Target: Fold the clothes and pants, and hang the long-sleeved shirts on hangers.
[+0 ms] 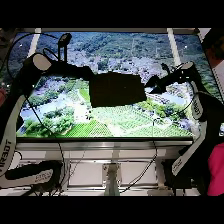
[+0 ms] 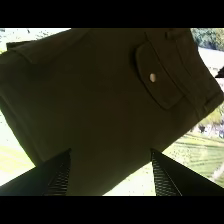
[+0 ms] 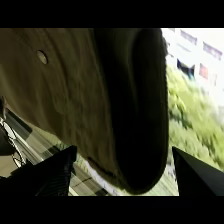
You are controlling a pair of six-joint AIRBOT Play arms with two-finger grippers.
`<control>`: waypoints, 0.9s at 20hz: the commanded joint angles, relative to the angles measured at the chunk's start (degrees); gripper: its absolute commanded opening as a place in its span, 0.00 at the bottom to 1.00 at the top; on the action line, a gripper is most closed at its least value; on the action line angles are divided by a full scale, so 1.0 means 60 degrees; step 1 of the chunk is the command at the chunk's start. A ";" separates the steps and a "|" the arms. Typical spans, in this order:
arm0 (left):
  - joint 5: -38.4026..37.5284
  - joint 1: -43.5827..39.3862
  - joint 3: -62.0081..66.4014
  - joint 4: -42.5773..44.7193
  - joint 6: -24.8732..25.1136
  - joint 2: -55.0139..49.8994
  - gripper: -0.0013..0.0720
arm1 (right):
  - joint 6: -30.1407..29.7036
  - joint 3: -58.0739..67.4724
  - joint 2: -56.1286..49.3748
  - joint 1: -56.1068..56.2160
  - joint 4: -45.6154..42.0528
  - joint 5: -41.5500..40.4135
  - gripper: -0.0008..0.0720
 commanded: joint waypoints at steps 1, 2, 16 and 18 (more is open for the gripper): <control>-0.0284 -0.0138 0.0004 0.0000 0.0062 0.0036 0.77 | 0.0000 0.0623 -0.0645 0.0353 -0.0444 0.0193 0.96; -0.0291 -0.0186 0.0004 0.0000 0.0062 0.0029 0.77 | 0.0171 0.0721 -0.0776 0.0437 -0.0437 0.0222 0.96; -0.2750 -0.0208 0.0004 0.1217 -0.0867 0.0648 0.05 | 0.0310 0.0790 0.0517 -0.1260 -0.0605 0.0623 0.03; -0.3887 -0.0222 0.0004 0.2932 -0.1639 0.1341 0.05 | 0.0310 0.0790 0.1275 -0.3133 -0.0933 0.0612 0.03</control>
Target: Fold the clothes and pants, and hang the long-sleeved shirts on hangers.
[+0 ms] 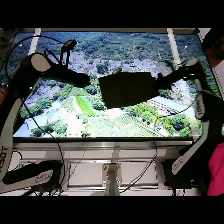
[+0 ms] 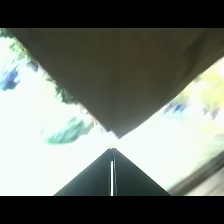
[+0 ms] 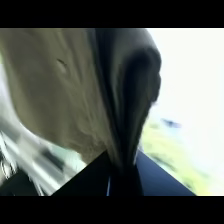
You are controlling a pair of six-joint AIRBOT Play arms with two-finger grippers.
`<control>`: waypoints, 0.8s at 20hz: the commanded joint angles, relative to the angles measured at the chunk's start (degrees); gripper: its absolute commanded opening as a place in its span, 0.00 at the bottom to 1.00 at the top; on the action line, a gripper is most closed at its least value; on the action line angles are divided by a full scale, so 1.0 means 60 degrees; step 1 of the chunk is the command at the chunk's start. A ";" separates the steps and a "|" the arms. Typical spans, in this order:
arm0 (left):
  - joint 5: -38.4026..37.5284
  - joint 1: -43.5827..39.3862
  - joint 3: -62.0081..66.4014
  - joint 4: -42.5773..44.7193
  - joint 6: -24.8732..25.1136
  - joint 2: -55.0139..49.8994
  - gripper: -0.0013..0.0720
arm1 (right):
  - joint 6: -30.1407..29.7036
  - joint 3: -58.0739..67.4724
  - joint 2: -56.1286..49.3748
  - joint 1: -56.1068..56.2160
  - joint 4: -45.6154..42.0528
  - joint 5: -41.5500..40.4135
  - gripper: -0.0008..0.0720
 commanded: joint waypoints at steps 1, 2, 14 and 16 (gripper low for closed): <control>-0.1982 0.0011 0.0004 0.2404 -0.1155 0.1005 0.05 | 0.0033 0.0004 0.1191 -0.2911 -0.0525 0.0011 0.03; -0.2127 0.0025 0.0004 0.2765 -0.1351 0.1377 0.05 | 0.0047 0.0004 0.1461 -0.3861 -0.0729 0.0007 0.03; -0.2146 0.0011 0.0004 0.2878 -0.2007 0.2433 0.05 | 0.1807 0.0066 0.2073 -0.8113 -0.2659 0.1067 0.81; -0.2146 0.0015 0.0004 0.2947 -0.2000 0.2433 0.05 | 0.2175 0.0670 0.2080 -0.8120 -0.2244 0.1158 0.81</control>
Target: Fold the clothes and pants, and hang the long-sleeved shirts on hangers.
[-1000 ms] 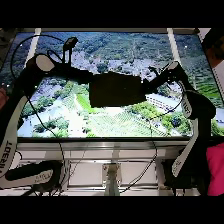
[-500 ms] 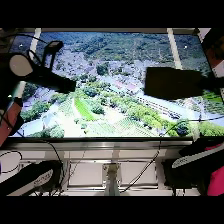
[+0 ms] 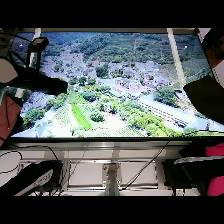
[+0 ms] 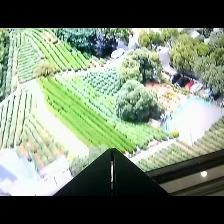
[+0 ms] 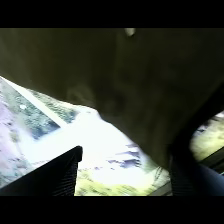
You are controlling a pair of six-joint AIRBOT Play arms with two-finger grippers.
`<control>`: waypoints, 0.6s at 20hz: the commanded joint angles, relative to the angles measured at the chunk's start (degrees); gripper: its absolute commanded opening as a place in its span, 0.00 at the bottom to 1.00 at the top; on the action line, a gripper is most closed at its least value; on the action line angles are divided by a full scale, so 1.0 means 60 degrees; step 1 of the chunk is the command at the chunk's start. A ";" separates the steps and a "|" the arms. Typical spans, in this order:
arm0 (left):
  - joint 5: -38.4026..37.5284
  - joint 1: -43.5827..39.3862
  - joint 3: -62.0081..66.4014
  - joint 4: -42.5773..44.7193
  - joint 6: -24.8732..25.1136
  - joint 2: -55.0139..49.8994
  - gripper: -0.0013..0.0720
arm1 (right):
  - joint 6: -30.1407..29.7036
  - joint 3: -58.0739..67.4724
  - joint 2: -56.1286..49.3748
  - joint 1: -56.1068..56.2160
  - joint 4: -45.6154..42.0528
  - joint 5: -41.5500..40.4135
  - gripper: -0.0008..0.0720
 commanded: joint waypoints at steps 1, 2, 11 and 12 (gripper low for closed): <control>-0.0025 -0.0004 0.0004 0.0295 -0.0051 0.0033 0.05 | 0.0725 0.0871 0.0084 -0.0157 0.0907 0.0222 0.81; -0.0025 0.0000 0.0004 0.0521 -0.0051 0.0033 0.05 | 0.0707 0.1304 0.0142 -0.0080 0.1785 0.0120 0.69; -0.2754 0.0481 -0.0007 0.1024 0.0208 0.0284 0.05 | 0.0142 -0.0532 0.0787 0.5668 0.1541 0.1133 0.04; -0.2973 0.0481 -0.0011 0.1024 0.0208 0.0364 0.05 | 0.0135 -0.0750 0.0783 0.6539 0.1071 0.1151 0.04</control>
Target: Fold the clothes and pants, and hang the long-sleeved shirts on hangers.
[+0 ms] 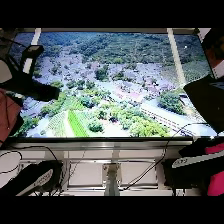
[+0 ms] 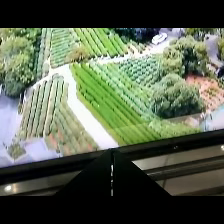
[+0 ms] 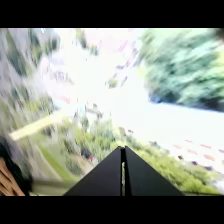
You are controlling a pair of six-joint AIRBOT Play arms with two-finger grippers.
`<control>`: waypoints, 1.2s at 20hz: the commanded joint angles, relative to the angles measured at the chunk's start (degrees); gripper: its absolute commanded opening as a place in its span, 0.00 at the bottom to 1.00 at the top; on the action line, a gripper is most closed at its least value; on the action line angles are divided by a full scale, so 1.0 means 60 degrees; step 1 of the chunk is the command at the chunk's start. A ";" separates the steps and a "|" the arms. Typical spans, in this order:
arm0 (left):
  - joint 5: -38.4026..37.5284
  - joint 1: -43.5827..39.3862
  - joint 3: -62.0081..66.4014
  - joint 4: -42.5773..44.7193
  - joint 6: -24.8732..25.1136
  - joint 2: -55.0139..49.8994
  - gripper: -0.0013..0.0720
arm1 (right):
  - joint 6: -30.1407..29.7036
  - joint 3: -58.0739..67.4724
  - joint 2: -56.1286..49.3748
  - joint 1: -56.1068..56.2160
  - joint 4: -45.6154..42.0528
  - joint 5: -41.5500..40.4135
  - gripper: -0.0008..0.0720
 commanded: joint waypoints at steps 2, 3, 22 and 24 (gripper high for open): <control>-0.1472 0.0084 -0.0007 -0.0087 0.0080 0.0277 0.05 | -0.0055 -0.0936 0.0073 0.3464 -0.1749 0.0237 0.04; -0.1683 0.0084 -0.0011 -0.0215 0.0080 0.0310 0.05 | -0.0055 -0.0947 0.0066 0.3934 -0.2040 0.0164 0.04; -0.1763 0.0055 -0.0011 -0.0255 0.0076 0.0306 0.05 | -0.0047 -0.0390 0.0066 0.5173 -0.2029 -0.0401 0.04; -0.1763 0.0055 -0.0011 -0.0255 0.0076 0.0306 0.05 | -0.0047 -0.0350 0.0073 0.5173 -0.2029 -0.0404 0.04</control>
